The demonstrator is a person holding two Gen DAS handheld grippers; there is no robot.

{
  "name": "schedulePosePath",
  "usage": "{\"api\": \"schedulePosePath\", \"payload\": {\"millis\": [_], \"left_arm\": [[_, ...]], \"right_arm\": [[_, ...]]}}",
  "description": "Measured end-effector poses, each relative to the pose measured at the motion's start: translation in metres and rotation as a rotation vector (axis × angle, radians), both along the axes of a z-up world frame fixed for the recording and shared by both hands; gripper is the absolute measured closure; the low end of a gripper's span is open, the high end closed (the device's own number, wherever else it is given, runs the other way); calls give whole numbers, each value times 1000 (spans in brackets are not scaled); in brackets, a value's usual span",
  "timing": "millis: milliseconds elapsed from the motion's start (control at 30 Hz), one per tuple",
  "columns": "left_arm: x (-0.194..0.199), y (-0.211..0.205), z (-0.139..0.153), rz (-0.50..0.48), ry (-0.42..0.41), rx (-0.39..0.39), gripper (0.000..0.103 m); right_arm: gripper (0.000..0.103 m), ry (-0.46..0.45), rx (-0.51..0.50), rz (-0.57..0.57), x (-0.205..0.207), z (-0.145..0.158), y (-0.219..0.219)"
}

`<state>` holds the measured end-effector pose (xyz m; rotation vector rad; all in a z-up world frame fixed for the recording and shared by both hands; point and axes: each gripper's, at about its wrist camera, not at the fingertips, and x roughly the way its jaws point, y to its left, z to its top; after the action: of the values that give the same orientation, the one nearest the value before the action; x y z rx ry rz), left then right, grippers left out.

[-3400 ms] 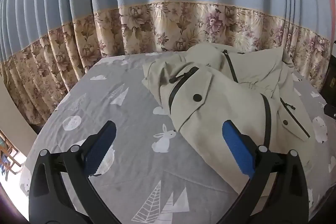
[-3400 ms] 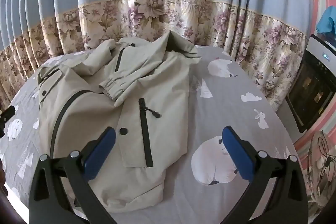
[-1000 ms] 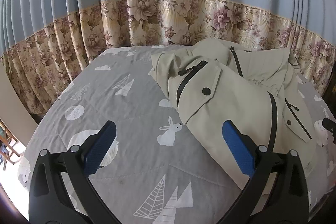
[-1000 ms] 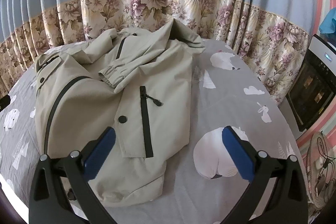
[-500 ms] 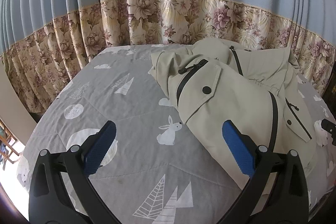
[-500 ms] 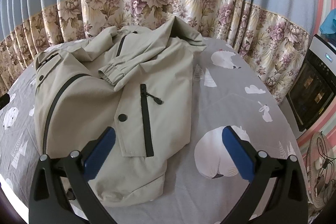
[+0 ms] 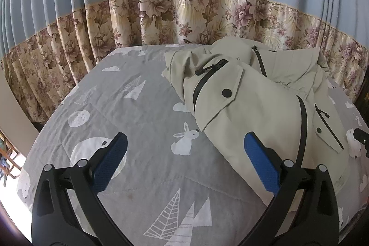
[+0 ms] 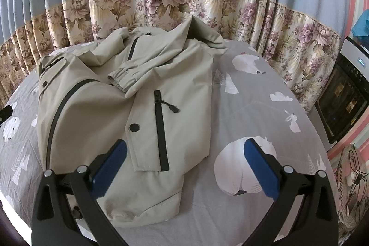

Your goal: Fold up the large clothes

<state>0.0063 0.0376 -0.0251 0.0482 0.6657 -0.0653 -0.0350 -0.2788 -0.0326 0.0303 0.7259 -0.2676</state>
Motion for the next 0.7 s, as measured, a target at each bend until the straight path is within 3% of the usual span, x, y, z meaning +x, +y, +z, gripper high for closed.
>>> {"api": "schedulePosePath", "payload": {"millis": [700], "left_arm": [[0, -2, -2, -4, 13, -6, 3]], "right_arm": [[2, 32, 0, -8, 3, -7, -3]]}}
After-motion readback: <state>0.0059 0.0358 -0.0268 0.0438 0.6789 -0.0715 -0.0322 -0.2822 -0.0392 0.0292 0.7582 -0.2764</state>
